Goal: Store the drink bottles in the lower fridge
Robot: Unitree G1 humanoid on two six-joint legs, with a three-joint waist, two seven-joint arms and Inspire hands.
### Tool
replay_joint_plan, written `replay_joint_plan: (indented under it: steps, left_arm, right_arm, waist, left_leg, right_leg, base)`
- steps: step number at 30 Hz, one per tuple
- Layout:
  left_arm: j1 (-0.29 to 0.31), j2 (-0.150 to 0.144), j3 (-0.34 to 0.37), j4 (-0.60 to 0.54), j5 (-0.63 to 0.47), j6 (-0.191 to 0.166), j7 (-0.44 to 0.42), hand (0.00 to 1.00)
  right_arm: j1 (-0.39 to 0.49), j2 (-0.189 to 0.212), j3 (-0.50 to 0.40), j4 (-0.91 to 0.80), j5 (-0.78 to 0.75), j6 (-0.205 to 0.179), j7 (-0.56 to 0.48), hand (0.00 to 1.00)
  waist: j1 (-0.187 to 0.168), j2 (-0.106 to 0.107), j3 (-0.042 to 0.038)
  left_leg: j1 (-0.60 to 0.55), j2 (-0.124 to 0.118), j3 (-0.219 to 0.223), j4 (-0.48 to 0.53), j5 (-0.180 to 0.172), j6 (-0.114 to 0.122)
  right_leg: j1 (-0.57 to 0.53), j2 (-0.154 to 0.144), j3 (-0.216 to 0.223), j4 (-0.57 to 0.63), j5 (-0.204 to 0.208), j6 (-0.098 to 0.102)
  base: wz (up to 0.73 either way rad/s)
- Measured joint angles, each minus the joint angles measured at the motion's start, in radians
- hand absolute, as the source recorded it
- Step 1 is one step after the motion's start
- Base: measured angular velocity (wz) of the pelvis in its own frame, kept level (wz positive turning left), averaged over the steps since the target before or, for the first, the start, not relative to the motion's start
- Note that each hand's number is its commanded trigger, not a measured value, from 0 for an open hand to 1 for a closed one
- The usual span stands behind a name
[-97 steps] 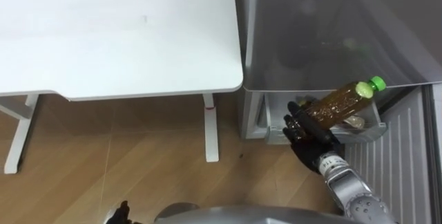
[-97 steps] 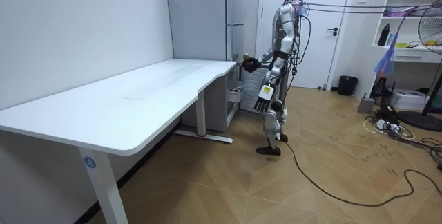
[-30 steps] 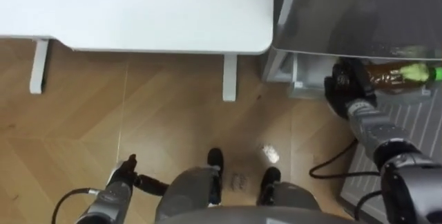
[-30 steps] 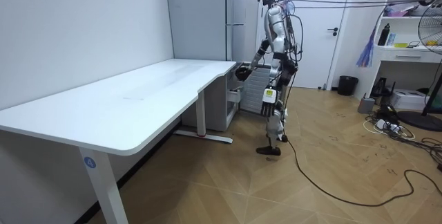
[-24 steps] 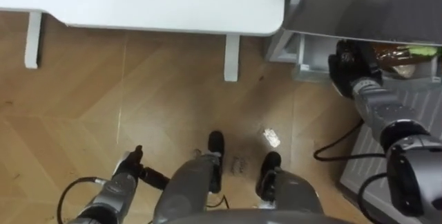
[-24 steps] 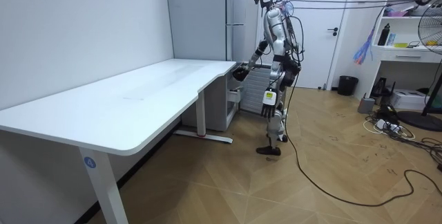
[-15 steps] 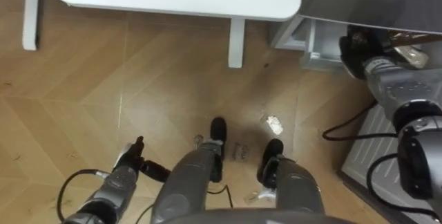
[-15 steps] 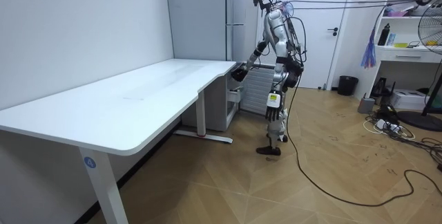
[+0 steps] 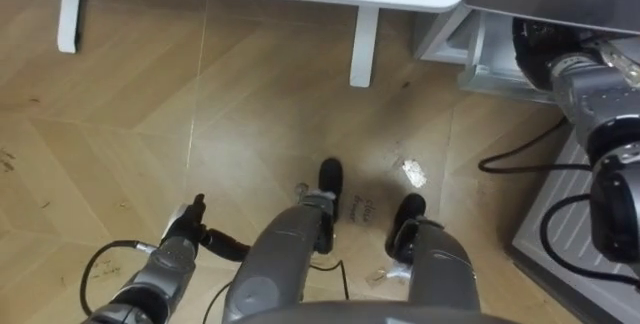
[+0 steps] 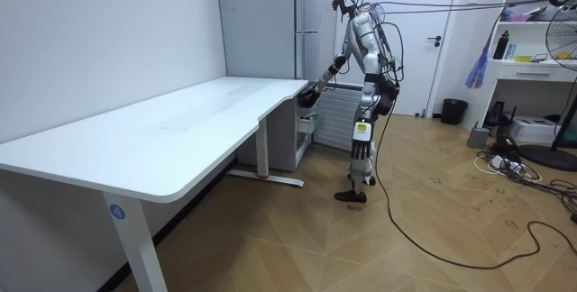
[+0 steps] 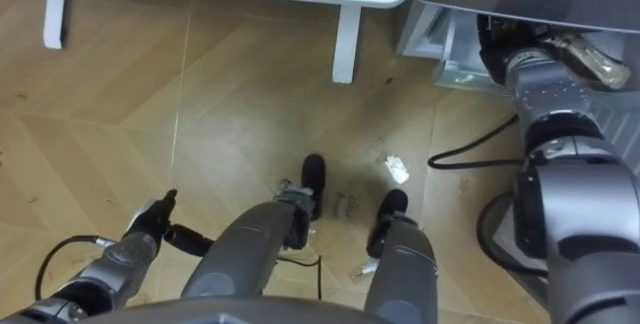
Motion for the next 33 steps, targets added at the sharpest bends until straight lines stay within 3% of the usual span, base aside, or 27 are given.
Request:
replay_joint_plan:
  steps: [9, 20, 25, 30, 31, 33]
  left_arm:
    - [0.0, -0.001, -0.003, 0.001, 0.002, 0.002, 0.0, 0.0]
    - [0.029, -0.004, 0.0, 0.002, -0.002, 0.017, -0.001, 0.0]
    - [0.024, -0.005, 0.012, 0.0, -0.066, 0.002, -0.002, 0.0]
    - [0.036, -0.006, 0.034, -0.001, -0.078, -0.008, -0.001, 0.0]
    - [0.039, -0.009, 0.042, -0.001, -0.08, -0.008, -0.001, 0.0]
    - [0.052, -0.012, 0.045, 0.002, -0.08, -0.008, 0.0, 0.0]
  right_arm:
    - [0.001, -0.008, 0.001, 0.012, -0.013, 0.002, -0.012, 0.0]
    - [0.07, 0.003, 0.001, 0.089, -0.057, 0.008, 0.01, 0.0]
    - [0.144, 0.016, 0.001, 0.089, -0.053, 0.016, 0.044, 0.0]
    - [0.223, 0.055, 0.002, 0.085, -0.084, 0.014, 0.101, 0.0]
    - [0.258, 0.067, 0.002, 0.081, -0.103, 0.009, 0.113, 0.0]
    - [0.31, 0.085, 0.001, 0.074, -0.114, -0.002, 0.123, 0.0]
  waist:
    - [0.006, 0.003, 0.0001]
    - [0.005, 0.002, 0.0011]
    - [0.0, -0.018, -0.0021]
    - [-0.027, -0.041, -0.0165]
    - [-0.028, -0.047, -0.0285]
    - [-0.035, -0.051, -0.0414]
  left_leg:
    - [0.016, -0.001, 0.0, 0.001, 0.0, 0.0]
    - [0.146, -0.001, -0.007, -0.039, -0.001, 0.0]
    - [0.224, 0.003, 0.006, -0.067, -0.005, -0.001]
    - [0.285, 0.017, 0.005, -0.076, -0.015, -0.009]
    - [0.301, 0.022, 0.005, -0.076, -0.021, -0.011]
    - [0.329, 0.028, 0.006, -0.076, -0.03, -0.015]
  right_leg:
    - [0.016, -0.003, 0.0, 0.006, 0.0, 0.0]
    - [0.167, 0.01, -0.006, -0.07, 0.005, 0.01]
    - [0.245, 0.022, 0.002, -0.116, 0.008, 0.013]
    - [0.339, 0.058, -0.003, -0.204, 0.045, 0.01]
    - [0.362, 0.067, -0.001, -0.231, 0.053, 0.009]
    - [0.4, 0.076, 0.0, -0.259, 0.062, 0.007]
  base:
    - [0.0]
    - [0.01]
    - [-0.04]
    - [-0.05]
    - [-0.12]
    - [-0.09]
